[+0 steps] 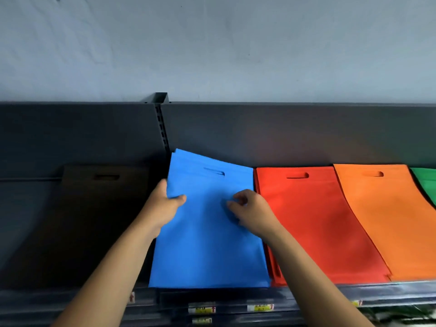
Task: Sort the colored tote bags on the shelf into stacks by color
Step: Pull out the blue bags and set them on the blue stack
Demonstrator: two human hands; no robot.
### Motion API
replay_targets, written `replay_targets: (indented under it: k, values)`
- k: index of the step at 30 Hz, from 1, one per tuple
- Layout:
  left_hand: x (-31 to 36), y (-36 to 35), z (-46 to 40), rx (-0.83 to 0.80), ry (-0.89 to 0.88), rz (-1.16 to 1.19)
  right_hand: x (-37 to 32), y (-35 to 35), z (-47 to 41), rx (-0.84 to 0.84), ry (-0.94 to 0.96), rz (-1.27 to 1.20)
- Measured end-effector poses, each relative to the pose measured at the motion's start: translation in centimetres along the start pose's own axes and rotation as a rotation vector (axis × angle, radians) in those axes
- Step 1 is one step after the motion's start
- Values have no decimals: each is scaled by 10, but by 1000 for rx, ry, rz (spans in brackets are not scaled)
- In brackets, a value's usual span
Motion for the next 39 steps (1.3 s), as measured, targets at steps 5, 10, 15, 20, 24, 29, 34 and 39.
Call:
replay_targets:
  k: [5, 10, 15, 20, 24, 29, 34, 39]
  values:
    - [45, 48, 20, -85, -183, 306, -30, 58, -11, 327, 163, -194]
    - [84, 75, 42, -69, -355, 335, -84, 17, -12, -162, 97, -907]
    - [106, 87, 56, 164, -573, 259, -131, 47, -4, -35, 326, -983]
    - [75, 67, 44, 149, -452, 253, -126, 43, -2, -17, 381, -796]
    - [68, 67, 42, 147, -426, 301, -122, 48, 3, -32, 382, -729]
    - [68, 59, 39, 87, -374, 273, -112, 49, 1, -20, 258, -718]
    - [65, 65, 39, 131, -260, 263, -107, 60, 4, -26, 198, -747]
    - [19, 54, 17, 116, 17, 62, -54, 12, -7, -64, -81, -547]
Point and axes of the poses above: each hand's wrist, its own z-axis away from the middle knuckle, its own y-axis out of the back of the hand, x = y × z, the point moved 10 cm from there along -z, towards the middle knuckle, and after that the axes turned 5 degrees about y, right-handed, at the moved point
